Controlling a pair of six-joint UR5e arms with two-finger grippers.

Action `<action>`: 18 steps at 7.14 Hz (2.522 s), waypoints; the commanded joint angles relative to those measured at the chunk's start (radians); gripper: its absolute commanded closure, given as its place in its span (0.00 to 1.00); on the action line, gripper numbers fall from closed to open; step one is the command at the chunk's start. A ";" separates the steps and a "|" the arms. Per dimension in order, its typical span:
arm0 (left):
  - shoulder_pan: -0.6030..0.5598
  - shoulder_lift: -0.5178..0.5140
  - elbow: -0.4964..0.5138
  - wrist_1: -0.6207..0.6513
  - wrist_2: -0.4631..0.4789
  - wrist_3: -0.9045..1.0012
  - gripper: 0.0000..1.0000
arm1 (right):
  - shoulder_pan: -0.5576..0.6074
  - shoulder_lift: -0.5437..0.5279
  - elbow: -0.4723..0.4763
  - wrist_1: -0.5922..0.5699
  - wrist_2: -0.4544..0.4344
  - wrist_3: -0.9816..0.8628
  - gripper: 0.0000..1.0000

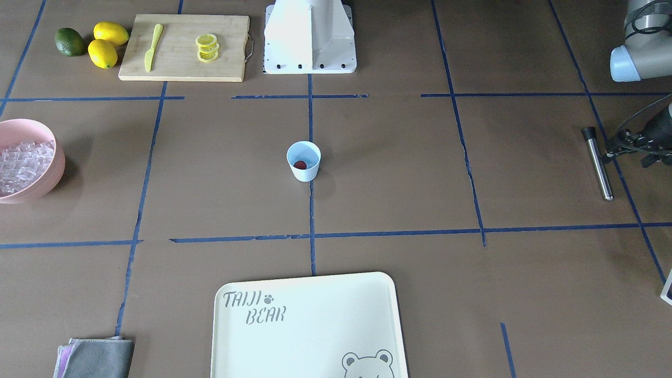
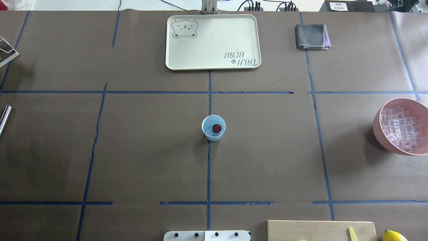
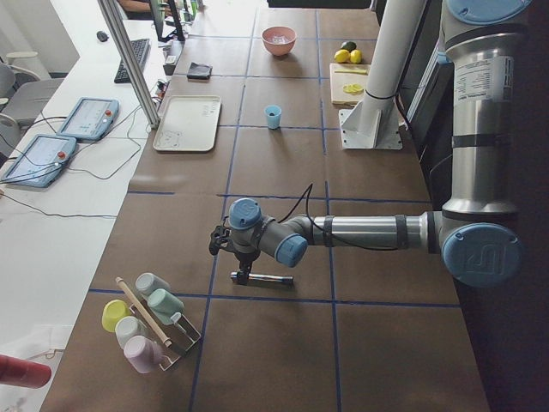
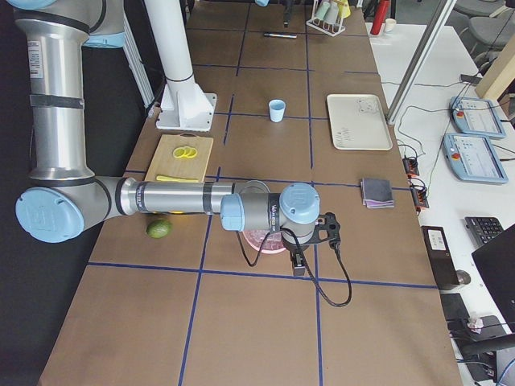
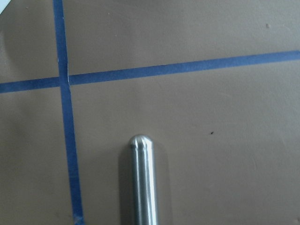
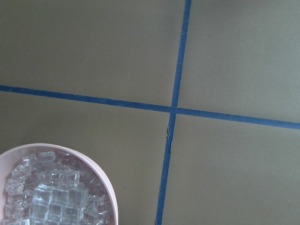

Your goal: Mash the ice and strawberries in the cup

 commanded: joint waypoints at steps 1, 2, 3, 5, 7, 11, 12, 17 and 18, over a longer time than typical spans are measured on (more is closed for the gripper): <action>-0.153 -0.043 -0.078 0.285 -0.019 0.281 0.00 | 0.000 -0.004 0.003 -0.002 0.005 0.000 0.00; -0.216 -0.053 -0.079 0.347 -0.077 0.322 0.00 | 0.000 -0.006 0.005 -0.003 0.014 0.000 0.00; -0.268 -0.054 -0.079 0.375 -0.124 0.324 0.00 | 0.000 -0.007 0.003 -0.002 0.013 0.001 0.00; -0.332 -0.056 -0.078 0.454 -0.125 0.322 0.00 | 0.002 -0.012 0.005 0.006 0.013 0.000 0.00; -0.345 -0.074 -0.077 0.515 -0.123 0.313 0.00 | 0.003 -0.012 0.007 0.004 0.014 0.000 0.00; -0.345 -0.071 -0.068 0.512 -0.122 0.305 0.00 | 0.003 -0.026 -0.004 0.000 0.023 0.000 0.00; -0.345 -0.071 -0.065 0.510 -0.120 0.307 0.00 | 0.003 -0.030 -0.001 0.000 0.028 0.000 0.00; -0.345 -0.070 -0.060 0.501 -0.119 0.307 0.00 | 0.005 -0.029 0.000 -0.003 0.028 0.000 0.00; -0.345 -0.070 -0.060 0.501 -0.119 0.307 0.00 | 0.005 -0.029 0.000 -0.003 0.028 0.000 0.00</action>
